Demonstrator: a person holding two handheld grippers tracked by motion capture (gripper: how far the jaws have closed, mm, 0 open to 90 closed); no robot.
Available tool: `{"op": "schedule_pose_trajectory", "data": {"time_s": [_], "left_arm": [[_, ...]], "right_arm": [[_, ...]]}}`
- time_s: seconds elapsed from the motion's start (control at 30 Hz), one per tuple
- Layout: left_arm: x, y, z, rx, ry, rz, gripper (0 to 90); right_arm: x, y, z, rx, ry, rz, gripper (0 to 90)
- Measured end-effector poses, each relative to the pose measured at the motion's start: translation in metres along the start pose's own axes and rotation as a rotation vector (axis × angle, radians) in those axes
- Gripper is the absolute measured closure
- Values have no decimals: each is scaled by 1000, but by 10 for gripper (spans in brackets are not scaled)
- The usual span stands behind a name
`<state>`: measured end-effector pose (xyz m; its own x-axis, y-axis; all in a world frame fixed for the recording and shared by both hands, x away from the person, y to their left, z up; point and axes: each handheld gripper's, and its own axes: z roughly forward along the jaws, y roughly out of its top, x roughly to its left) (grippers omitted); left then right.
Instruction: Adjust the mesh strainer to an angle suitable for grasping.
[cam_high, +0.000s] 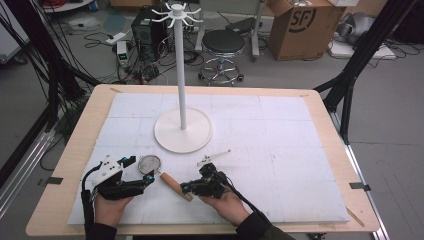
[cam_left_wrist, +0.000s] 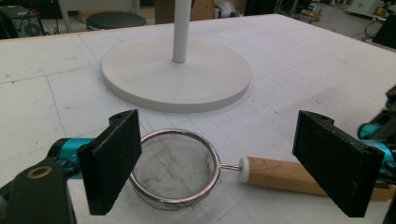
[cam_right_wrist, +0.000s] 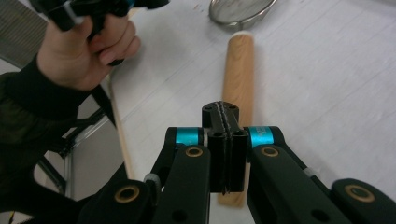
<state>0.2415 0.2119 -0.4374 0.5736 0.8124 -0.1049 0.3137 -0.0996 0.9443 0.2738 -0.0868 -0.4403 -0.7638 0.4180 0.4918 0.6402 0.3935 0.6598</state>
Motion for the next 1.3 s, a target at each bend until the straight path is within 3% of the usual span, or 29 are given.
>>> {"op": "schedule_pose_trajectory", "data": {"time_s": [0.27,0.43,0.8,1.17,1.3], "left_arm": [[0,0,0,0,0,1,161],[0,0,0,0,2,0,161],[0,0,0,0,1,-2,160],[0,0,0,0,4,-1,161],[0,0,0,0,5,0,161]], "right_arm": [[14,-21,3,25,45,2,900],[17,-30,8,56,40,-3,900],[15,-33,10,88,-5,17,900],[-3,-26,-5,68,-112,42,900],[-6,-24,-6,67,-117,48,900]]}}
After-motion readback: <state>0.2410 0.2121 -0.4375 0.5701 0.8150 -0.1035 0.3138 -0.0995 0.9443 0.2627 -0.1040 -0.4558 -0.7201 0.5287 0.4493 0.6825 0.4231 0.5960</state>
